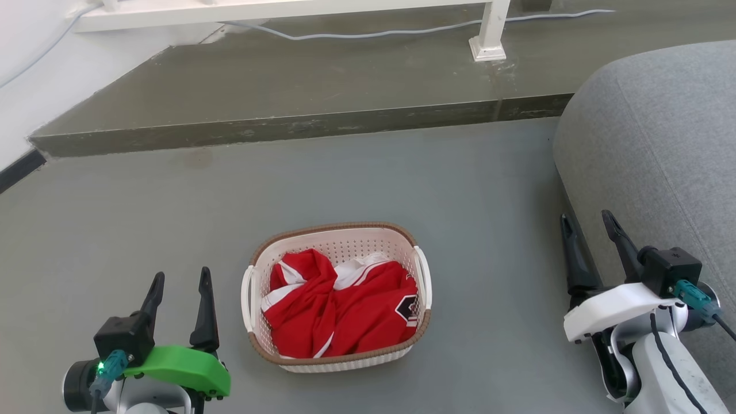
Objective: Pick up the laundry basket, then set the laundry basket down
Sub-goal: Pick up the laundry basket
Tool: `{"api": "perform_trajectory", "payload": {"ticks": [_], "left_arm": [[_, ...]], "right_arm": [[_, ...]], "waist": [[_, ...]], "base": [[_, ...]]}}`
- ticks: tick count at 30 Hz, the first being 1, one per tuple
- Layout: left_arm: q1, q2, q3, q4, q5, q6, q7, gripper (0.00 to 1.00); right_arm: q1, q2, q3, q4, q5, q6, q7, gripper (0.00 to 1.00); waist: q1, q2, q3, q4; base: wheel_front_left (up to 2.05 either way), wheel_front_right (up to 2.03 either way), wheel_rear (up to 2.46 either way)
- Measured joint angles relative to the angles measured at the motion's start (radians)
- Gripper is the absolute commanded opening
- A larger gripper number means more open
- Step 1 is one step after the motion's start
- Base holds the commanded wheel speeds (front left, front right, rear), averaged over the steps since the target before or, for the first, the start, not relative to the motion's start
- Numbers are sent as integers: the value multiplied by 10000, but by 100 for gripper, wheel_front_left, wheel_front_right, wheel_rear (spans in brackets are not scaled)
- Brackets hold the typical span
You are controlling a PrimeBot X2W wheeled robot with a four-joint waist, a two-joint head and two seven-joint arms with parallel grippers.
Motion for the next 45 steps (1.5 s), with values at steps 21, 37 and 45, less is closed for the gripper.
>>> {"api": "perform_trajectory", "payload": {"ticks": [21, 37, 45], "left_arm": [[285, 44, 21, -894, 209, 157, 431, 100], [-766, 196, -65, -1244, 215, 155, 1260, 100], [-1917, 211, -180, -876, 173, -67, 1868, 100]], "right_arm": [[4, 6, 35, -290, 29, -4, 52, 100], [-788, 56, 353, -612, 44, 46, 380, 100], [-1674, 142, 523, -458, 44, 102, 591, 100]], "waist": [[0, 0, 259, 7], [0, 0, 1747, 70], [1, 0, 2823, 100]], "base": [[0, 0, 0], [0, 0, 0], [0, 0, 0]]}}
